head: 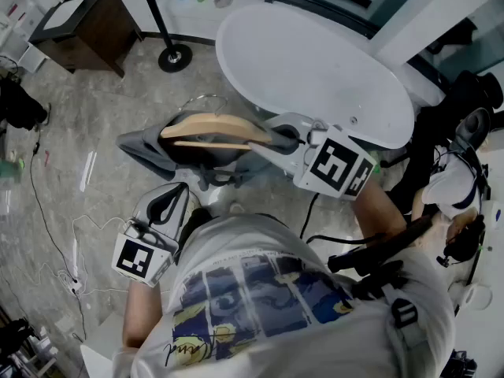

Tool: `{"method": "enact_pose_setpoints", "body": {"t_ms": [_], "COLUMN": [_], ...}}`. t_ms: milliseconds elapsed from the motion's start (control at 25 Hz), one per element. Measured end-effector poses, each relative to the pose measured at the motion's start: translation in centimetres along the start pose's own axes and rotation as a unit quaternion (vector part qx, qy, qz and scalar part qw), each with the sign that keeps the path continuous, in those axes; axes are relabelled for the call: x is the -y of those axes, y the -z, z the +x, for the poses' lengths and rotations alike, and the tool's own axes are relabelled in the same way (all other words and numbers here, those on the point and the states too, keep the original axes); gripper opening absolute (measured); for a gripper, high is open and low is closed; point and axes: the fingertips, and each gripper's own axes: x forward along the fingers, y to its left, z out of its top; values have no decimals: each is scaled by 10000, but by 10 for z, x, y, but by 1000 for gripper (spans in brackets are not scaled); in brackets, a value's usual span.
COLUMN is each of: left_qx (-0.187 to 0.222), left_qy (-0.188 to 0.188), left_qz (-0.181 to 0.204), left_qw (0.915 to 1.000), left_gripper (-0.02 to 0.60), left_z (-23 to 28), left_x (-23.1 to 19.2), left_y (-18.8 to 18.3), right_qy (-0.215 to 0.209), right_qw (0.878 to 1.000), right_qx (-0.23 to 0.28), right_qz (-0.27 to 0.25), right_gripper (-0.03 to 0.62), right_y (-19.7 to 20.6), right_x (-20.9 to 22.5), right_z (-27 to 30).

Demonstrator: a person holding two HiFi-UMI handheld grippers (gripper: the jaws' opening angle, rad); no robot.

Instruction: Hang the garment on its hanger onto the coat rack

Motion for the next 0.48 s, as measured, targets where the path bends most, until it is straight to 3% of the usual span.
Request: {"method": "enact_pose_setpoints", "body": {"t_ms": [480], "left_qx": [72], "left_qy": [112], "left_qz": [-91], "left_qw": [9999], "left_gripper": [2], "left_z": [2], "left_x": [4], "left_y": [-5], "right_qy": [-45], "right_qw": [9997], "right_qx": [-92], "right_qz": [224], "right_gripper": [8], "right_y": [4], "right_x": [-2], "right_z": [-4]}}
